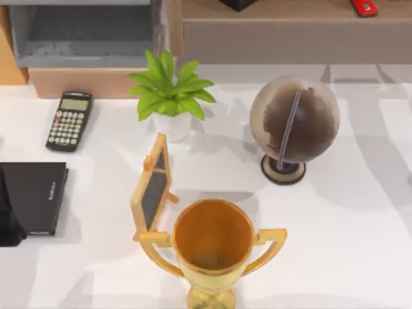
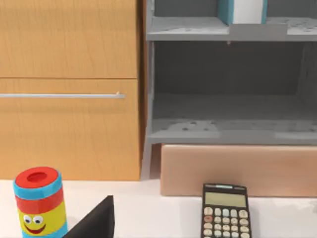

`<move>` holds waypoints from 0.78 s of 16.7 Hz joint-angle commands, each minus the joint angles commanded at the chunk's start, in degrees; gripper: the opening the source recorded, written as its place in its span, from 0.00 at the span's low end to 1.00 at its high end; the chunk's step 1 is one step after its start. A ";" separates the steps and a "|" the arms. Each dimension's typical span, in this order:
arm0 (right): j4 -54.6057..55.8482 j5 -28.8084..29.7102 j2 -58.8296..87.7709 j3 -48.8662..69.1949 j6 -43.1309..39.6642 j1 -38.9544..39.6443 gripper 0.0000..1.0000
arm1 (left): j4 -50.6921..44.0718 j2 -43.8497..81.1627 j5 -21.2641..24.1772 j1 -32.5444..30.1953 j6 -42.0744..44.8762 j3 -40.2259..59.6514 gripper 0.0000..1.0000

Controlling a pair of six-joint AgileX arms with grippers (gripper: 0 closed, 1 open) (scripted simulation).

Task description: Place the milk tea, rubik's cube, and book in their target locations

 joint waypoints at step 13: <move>-2.51 -12.11 -67.25 -64.35 -0.33 -10.65 1.00 | 0.00 0.00 0.00 0.00 0.00 0.00 1.00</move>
